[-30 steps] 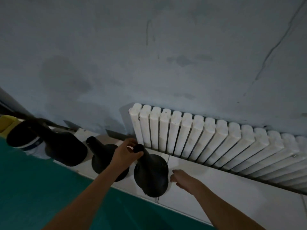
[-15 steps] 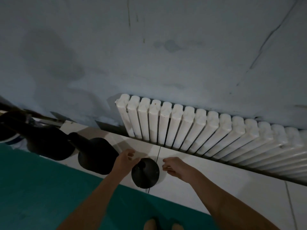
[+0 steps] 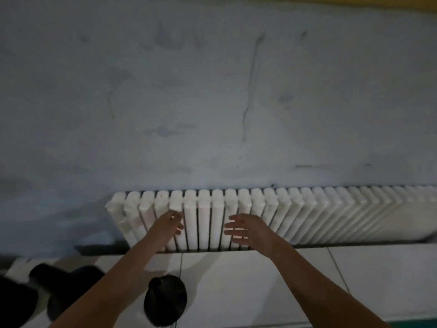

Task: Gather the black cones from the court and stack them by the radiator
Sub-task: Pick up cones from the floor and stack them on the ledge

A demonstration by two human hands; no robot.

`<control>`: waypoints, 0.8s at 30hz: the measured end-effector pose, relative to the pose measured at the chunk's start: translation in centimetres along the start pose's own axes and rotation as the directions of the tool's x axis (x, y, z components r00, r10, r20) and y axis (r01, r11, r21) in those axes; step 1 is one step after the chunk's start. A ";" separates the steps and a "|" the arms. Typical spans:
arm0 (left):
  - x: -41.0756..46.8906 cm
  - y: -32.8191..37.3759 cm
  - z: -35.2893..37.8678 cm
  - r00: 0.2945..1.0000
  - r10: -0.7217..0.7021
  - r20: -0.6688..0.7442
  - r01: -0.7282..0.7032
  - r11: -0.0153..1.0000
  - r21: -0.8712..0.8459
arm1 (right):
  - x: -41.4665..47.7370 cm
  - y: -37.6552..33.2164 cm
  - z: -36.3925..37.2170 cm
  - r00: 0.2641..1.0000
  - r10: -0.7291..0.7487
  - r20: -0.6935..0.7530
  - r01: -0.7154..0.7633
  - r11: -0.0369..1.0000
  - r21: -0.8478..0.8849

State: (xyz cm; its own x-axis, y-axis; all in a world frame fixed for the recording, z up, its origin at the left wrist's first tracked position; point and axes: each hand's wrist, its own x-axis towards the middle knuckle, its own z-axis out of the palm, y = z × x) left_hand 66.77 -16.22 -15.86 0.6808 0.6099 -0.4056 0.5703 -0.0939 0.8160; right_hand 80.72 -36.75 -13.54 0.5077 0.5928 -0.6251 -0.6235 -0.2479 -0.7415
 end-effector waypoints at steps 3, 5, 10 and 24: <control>0.1 4.0 1.3 0.991 0.122 0.046 -0.119 0.991 -0.065 | -3.4 -0.9 -0.9 0.988 -0.126 -0.093 0.138 0.981 0.134; -0.2 6.1 2.4 0.971 0.216 0.100 -0.209 0.975 -0.071 | -5.9 -1.2 -1.5 0.969 -0.199 -0.146 0.221 0.962 0.157; -2.3 10.8 7.3 0.903 0.313 0.294 -0.289 0.949 -0.124 | -12.6 -0.3 -4.6 0.869 -0.360 -0.340 0.433 0.886 0.168; -25.2 13.5 32.3 0.373 0.254 0.893 -0.519 0.854 -0.026 | -40.1 18.8 -13.8 0.340 -0.157 -0.927 0.753 0.637 0.168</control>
State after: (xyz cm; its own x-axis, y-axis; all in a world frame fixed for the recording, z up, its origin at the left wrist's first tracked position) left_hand 72.11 -58.28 -7.93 0.8088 -0.4989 -0.3115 0.1216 -0.3763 0.9185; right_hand 56.81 -75.75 -5.78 0.8220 -0.4698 -0.3217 -0.1147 0.4168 -0.9017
